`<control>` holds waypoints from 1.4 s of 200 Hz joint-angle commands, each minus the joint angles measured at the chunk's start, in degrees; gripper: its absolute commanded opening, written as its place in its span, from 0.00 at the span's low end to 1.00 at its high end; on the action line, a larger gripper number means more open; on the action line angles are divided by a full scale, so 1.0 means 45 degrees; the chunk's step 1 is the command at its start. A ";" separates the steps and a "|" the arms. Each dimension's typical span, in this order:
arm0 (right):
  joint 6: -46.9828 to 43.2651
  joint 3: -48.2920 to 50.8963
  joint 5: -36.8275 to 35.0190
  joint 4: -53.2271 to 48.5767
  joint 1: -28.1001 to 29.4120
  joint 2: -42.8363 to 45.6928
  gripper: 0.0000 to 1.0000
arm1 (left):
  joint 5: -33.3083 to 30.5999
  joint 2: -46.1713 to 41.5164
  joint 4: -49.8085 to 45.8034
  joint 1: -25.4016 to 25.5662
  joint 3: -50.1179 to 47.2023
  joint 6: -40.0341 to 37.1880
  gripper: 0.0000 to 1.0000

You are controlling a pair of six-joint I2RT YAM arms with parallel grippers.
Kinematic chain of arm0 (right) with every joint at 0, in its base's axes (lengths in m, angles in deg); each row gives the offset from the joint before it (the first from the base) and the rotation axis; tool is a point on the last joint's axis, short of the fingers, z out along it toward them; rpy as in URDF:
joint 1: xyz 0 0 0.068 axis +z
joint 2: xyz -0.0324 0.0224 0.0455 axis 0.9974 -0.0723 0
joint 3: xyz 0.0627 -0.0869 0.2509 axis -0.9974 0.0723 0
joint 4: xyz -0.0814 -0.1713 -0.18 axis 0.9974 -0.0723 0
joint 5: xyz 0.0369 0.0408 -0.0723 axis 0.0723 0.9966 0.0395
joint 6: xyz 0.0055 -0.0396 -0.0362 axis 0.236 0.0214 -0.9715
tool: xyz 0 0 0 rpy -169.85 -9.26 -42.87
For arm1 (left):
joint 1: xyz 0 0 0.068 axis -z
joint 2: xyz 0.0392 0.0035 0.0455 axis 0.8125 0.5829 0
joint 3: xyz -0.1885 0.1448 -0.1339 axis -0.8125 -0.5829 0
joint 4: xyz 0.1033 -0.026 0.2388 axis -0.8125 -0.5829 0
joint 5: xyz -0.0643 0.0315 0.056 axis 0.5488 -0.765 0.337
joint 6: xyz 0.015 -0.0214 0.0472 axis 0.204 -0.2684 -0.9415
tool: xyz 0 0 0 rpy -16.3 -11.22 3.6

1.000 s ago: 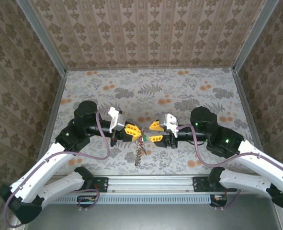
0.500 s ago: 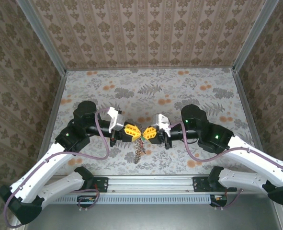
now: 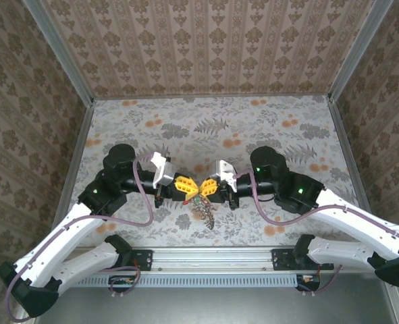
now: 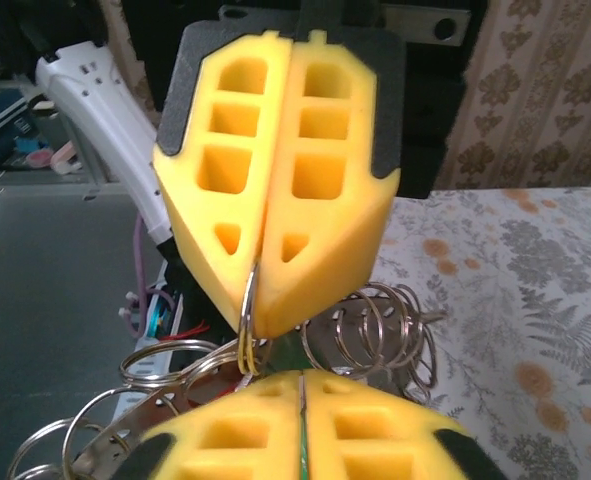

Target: Put the keys on the keyring

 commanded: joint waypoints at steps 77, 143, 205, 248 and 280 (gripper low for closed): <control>0.0499 0.0133 -0.0686 0.1639 -0.0073 0.0871 0.36 | 0.0655 -0.0344 0.1262 -0.0106 -0.0056 0.0431 0.00; 0.0826 0.0084 0.0708 0.2061 -0.0057 0.0118 0.28 | 0.0452 -0.0225 0.1600 -0.0086 -0.0178 0.0426 0.00; 0.0621 0.0472 0.0655 0.1493 -0.0059 0.0528 0.34 | 0.0206 -0.0230 0.1487 -0.0107 -0.0192 0.0349 0.00; 0.0675 0.0919 0.0486 0.1212 -0.0058 0.0879 0.34 | 0.0410 -0.0044 0.1360 -0.0105 0.0016 0.0388 0.00; 0.0790 0.1000 0.0752 0.1680 -0.0045 0.0970 0.32 | 0.0281 0.0103 0.1445 0.0050 0.0024 0.0388 0.00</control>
